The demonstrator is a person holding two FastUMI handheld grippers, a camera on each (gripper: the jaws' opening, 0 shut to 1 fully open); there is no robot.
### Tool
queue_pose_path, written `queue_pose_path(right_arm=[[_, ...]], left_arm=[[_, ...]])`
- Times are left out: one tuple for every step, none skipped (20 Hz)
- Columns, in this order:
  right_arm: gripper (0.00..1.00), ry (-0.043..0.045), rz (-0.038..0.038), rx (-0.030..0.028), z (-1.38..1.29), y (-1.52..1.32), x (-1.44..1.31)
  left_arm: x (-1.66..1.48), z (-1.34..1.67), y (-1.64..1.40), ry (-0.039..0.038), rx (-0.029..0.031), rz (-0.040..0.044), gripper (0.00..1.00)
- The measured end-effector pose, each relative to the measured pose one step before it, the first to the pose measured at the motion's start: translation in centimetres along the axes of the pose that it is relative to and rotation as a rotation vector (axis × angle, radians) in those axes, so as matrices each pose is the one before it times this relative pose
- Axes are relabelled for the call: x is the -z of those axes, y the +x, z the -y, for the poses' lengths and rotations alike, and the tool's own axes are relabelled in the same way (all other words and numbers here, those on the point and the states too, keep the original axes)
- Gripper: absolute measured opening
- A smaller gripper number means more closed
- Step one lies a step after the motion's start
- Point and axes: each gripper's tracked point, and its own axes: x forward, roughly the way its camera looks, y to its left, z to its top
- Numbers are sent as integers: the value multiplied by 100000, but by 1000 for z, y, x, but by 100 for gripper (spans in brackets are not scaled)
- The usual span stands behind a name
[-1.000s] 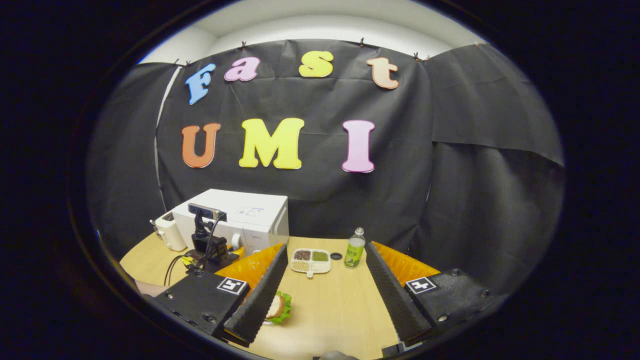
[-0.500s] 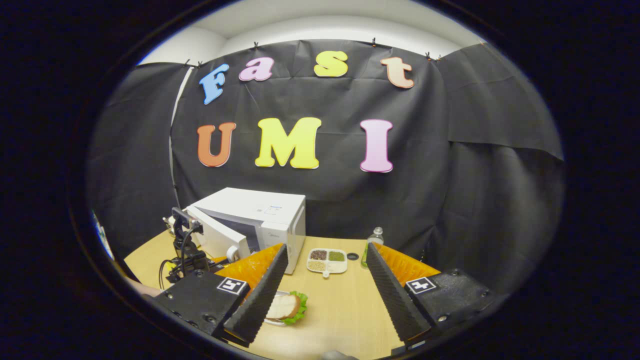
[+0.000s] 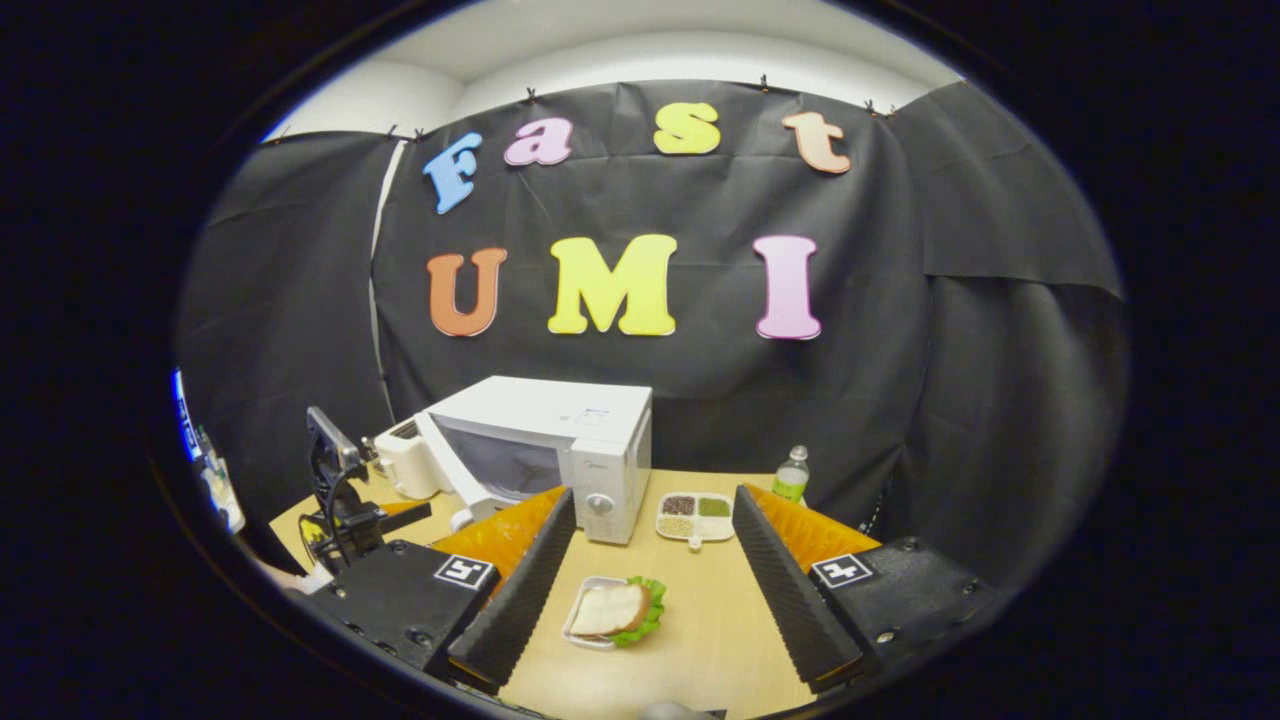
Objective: Open the microwave oven with the left hand, put the food in, and close the microwave oven.
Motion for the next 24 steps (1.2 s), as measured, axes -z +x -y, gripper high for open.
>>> queue_pose_path(right_arm=[[92, 63, -77, -792, -391, 0, 179], [92, 4, -254, -771, -386, -22, 171], [100, 123, -62, -635, -467, 76, 195], [100, 211, -372, -778, -383, 127, 214], [92, 290, -527, -801, -402, 205, 401], [92, 171, -610, -615, -347, 181, 308], [92, -60, -514, -716, -299, 161, 424], [100, -262, -726, -146, -201, 276, 438], [100, -421, -710, -263, -212, 319, 524], [92, -261, -1032, -120, -115, 276, 632], [100, -1, -1049, -253, -140, 337, 704], [100, -29, -648, 126, -54, 315, 492], [92, -301, -1040, 337, 78, 493, 666], [92, -203, -1318, 319, 92, 513, 769], [100, -61, -875, 221, 88, 345, 535], [100, -68, -1235, 179, 171, 435, 576], [92, -385, -1269, 193, 182, 479, 693], [100, -367, -1516, 49, 225, 505, 714], [100, -160, -2150, 91, 216, 495, 867], [100, 1008, -1718, -630, 241, 508, 779], [92, 1319, -1417, -446, 139, 490, 763], [92, 504, -1658, -220, 286, 589, 735], [92, 463, -2247, 117, 496, 759, 956], [92, 551, -2221, -480, 369, 806, 707]], left_arm=[[257, -263, -531, -1748, 347, -866, 98], [284, -410, -649, -1118, 57, -797, 98], [137, -474, -761, -219, -579, -411, 98], [110, -521, -663, 432, -775, -232, 97], [317, -660, -782, 300, -1073, -716, 96], [296, -714, -776, -187, -1070, -402, 97], [436, -795, -902, -303, -1242, -962, 97], [382, -871, -780, -169, -1119, -480, 97], [324, -904, -733, -122, -1489, -590, 97], [368, -1075, -885, 67, -1808, -419, 97], [309, -1058, -735, 407, -1830, -308, 97], [306, -1218, -660, 312, -2178, -487, 97], [302, -1201, -645, 106, -2329, -462, 97], [448, -1258, -517, 197, -2615, -736, 96], [389, -1174, -457, -82, -2136, -914, 97], [369, -1322, -462, -26, -2550, -825, 97], [382, -1294, -482, 113, -2591, -829, 97], [368, -1190, -441, 129, -2554, -533, 97], [189, -1117, -271, 16, -2601, -1046, 97], [53, -1047, -236, -174, -2171, -150, 97], [-176, -952, -397, 327, -2003, 810, 97], [-9, -948, -360, 519, -2174, 331, 97], [-88, -706, -395, 403, -1431, 146, 97], [-99, -684, -424, 292, -1890, 238, 97]])
